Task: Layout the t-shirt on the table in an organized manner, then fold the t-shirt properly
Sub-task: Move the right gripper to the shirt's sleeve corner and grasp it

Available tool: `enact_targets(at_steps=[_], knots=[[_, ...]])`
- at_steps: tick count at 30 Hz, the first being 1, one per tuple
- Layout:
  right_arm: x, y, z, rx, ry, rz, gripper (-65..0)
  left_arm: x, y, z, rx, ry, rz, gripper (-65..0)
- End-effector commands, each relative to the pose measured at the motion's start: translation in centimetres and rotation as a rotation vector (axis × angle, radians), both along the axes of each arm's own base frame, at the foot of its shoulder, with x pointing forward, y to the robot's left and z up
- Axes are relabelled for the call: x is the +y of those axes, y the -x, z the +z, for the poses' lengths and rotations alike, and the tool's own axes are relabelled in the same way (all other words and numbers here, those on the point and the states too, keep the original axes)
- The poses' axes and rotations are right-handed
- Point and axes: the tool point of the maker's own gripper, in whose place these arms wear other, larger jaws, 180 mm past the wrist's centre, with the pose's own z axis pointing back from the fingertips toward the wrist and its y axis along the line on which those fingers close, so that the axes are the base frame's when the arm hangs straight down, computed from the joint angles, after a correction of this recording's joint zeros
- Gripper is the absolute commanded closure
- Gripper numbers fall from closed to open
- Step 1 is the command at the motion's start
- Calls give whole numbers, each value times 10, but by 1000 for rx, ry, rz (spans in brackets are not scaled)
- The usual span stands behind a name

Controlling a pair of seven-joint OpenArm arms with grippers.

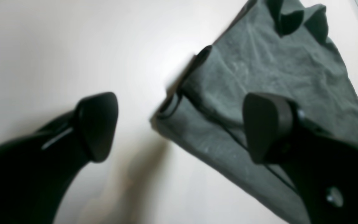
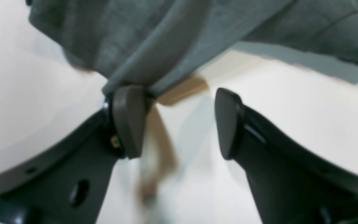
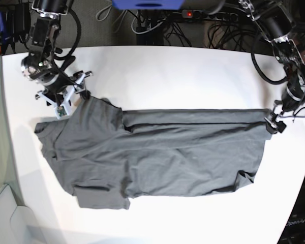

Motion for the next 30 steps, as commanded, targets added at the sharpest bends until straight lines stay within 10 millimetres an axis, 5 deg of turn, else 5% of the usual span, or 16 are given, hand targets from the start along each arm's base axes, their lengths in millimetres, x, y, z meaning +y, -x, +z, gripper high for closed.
enact_targets(at_steps=[1,8,15,17,30], knots=[[-2,-4,5,-15,7,2,-360,9,-8,16,-50,-27,6,-621],[1,-3,0,-2,0,8,-241,9,-8,16,-50,-27,6,-621],[18,3,-24,72,-17,72,0,9,-8,16,-50,-27,6,-621],[19,1,-21,62,-13,79,0,9,-7,16,-47,-29,5,-621],[18,-69,76,-229,54,93,0,9,-7,17,-49,-30,4,-621]])
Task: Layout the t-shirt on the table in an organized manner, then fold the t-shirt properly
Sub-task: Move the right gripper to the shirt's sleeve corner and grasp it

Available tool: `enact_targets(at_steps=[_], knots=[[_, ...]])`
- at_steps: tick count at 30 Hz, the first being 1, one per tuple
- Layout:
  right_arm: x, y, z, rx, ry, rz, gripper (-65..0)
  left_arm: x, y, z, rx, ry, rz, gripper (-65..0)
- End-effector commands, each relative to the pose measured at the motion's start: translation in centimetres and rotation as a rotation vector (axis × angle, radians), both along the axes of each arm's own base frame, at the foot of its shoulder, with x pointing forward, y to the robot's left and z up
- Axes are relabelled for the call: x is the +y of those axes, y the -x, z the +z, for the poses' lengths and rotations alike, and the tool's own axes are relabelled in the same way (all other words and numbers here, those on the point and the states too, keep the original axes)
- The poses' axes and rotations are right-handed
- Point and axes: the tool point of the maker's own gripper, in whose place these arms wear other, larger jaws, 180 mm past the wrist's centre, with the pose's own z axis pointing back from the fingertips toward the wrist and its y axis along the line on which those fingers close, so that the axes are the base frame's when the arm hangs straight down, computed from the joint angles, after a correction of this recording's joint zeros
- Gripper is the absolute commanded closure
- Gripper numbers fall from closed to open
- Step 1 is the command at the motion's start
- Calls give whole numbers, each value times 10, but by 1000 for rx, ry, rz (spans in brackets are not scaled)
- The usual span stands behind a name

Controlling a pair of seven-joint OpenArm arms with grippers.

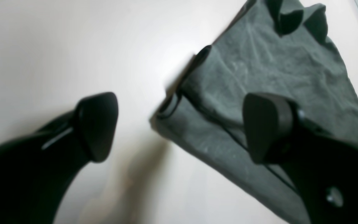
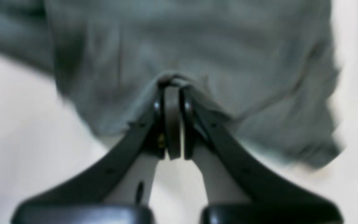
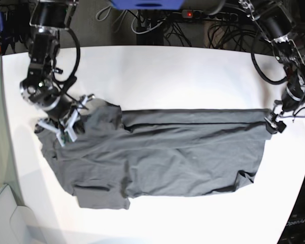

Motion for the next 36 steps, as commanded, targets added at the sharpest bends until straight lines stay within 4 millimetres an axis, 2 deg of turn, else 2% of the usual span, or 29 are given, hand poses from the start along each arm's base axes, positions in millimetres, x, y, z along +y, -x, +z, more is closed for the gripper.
enact_targets(at_steps=[1,4,11,21,29,33,36], knots=[[-1,-13,18,-60,-4,3,0,8,-8,17,-48,-30,3,-621],[-4,-29,32,-74,17,-4,0,8,-8,17,-47,-30,3,-621],[-5,-70,32,-44,-19,-16,0,8,-7,16,-43,-28,1,-621],[-1,-111,49,-54,-61,-15,0,9,-7,17,-43,-31,0,-621],[-2,-129,44,-29,-95,-15,0,8,-7,17,-43,-30,0,-621],[0,-130,37,-25,-117,-13,0,10,-7,18,-43,-33,0,-621],[-10,-132,37,-23,-106,-22,0,10,-7,18,-43,-34,1,-621]])
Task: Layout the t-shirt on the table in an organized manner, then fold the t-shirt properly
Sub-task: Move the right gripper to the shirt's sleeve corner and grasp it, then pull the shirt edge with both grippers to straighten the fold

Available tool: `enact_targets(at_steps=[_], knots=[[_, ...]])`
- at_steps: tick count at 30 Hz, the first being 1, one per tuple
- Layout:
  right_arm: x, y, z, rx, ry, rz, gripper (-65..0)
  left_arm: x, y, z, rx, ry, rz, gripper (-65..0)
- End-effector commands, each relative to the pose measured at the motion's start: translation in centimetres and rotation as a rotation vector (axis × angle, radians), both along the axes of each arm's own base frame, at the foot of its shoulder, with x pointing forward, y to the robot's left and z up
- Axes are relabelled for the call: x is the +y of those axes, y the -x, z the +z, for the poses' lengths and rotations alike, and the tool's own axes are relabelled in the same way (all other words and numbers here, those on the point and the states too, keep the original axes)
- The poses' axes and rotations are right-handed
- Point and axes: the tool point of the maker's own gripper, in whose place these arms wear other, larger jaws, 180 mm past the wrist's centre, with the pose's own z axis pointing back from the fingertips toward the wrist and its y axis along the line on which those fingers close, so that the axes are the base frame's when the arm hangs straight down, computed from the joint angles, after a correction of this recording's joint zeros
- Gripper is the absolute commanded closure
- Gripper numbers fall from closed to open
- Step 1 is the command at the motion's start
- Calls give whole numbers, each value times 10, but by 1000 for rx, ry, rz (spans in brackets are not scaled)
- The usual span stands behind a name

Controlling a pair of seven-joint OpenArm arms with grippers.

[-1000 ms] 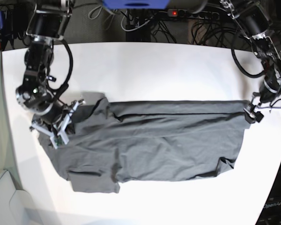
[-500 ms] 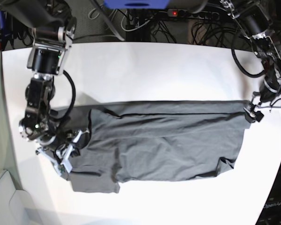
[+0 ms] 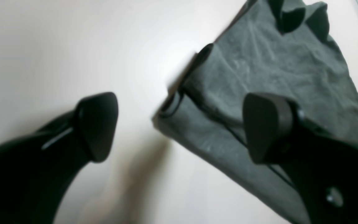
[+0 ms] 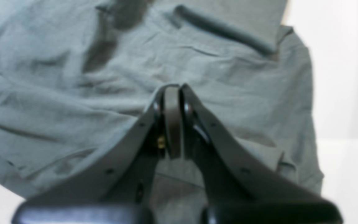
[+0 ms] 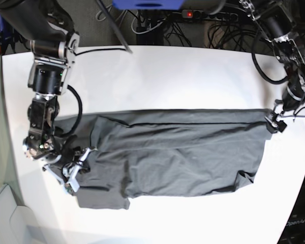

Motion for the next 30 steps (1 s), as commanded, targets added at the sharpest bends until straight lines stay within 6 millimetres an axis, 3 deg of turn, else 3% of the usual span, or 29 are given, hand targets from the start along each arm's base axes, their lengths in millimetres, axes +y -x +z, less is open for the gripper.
enact_targets(at_steps=[1,11,14,22,25,30], knots=[[-9,-17,27,-77,-5,-12,0,8,-9,18,-50,-33,1,-621],[-33,-20,36,-113,23,-35,-10,7,-9,17,-51,-29,1,-621],[-35,-19,36,-112,25,-36,-81,7,-9,17,-50,-28,1,-621],[-39,-19,37,-112,38,-40,-389,7,-9,18,-50,-30,1,-621],[-50,-16,44,-130,66,-48,-430,9,-9,19,-50,-32,0,-621],[-54,-1,26,-93,80,-48,-431,9,-12,19,-56,-28,3,-621]])
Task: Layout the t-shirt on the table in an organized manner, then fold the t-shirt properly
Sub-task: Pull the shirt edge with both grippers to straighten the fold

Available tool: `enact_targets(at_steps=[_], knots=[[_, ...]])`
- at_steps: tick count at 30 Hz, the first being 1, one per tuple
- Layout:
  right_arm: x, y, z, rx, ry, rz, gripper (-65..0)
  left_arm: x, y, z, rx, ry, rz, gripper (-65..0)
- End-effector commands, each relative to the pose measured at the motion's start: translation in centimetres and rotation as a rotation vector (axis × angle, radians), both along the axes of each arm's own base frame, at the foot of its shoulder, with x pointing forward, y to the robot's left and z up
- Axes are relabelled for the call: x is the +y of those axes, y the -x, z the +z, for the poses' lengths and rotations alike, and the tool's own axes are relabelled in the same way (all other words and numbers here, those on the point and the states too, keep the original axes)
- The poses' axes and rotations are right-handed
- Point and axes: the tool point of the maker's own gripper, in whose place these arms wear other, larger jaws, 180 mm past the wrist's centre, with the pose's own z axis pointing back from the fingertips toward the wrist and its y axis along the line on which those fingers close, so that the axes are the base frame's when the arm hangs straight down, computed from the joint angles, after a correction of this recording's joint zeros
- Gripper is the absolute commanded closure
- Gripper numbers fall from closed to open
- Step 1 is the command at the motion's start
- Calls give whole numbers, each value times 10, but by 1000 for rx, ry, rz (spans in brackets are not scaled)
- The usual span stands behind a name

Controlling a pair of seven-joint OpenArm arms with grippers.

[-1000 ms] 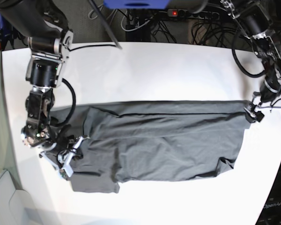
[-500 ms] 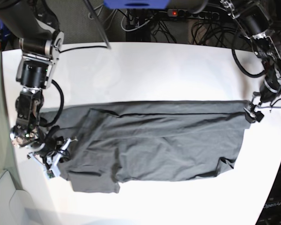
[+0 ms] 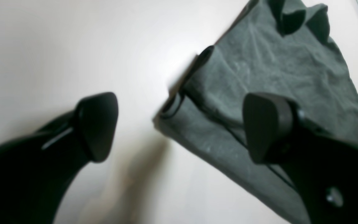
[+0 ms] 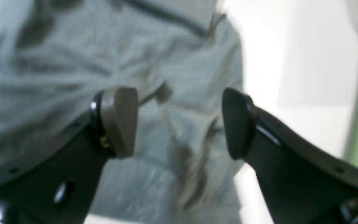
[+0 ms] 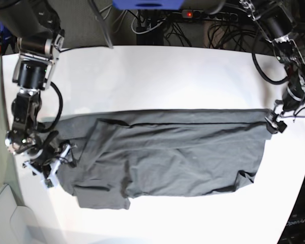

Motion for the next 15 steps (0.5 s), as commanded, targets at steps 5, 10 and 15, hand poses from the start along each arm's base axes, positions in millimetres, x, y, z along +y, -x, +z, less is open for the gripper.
enact_targets(at_steps=[5,10,15], knots=[[-7,3,3,-28,-4,-3,-411,4,-16,33,-87,-50,-12,-621],[-6,6,-1,-19,-5,-3,-300,-5,-24,61,-143,-110,-60,-476],[-7,6,-1,-18,-3,-4,-98,-21,-33,62,-137,-128,-114,0]])
